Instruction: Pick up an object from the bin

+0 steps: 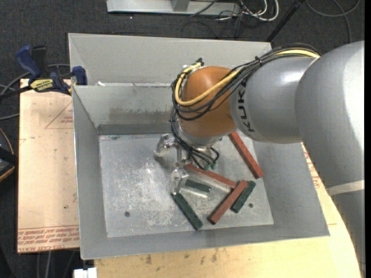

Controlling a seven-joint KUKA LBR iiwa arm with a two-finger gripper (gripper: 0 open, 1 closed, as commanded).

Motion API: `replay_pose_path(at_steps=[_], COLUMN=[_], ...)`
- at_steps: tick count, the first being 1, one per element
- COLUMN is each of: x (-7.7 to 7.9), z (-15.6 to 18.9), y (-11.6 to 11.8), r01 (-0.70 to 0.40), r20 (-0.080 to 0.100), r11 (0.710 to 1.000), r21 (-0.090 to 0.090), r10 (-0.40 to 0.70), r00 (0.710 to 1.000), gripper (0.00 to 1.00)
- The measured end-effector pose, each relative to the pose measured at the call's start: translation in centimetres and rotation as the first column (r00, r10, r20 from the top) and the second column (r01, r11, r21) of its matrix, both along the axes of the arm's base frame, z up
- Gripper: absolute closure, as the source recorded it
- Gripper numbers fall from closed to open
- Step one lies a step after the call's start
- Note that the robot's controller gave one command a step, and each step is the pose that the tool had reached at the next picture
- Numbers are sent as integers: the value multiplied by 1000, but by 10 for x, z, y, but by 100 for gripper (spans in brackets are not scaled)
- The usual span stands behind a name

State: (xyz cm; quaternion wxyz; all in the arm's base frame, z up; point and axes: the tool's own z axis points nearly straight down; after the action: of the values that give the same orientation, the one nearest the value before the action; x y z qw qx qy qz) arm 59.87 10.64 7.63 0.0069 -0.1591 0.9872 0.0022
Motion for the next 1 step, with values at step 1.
replay_pose_path(at_steps=[1], x=[-1], z=[5], y=[-60], r01=[32], r20=[0], r11=[999], r21=[-2], r10=[-32], r00=[999], gripper=[100])
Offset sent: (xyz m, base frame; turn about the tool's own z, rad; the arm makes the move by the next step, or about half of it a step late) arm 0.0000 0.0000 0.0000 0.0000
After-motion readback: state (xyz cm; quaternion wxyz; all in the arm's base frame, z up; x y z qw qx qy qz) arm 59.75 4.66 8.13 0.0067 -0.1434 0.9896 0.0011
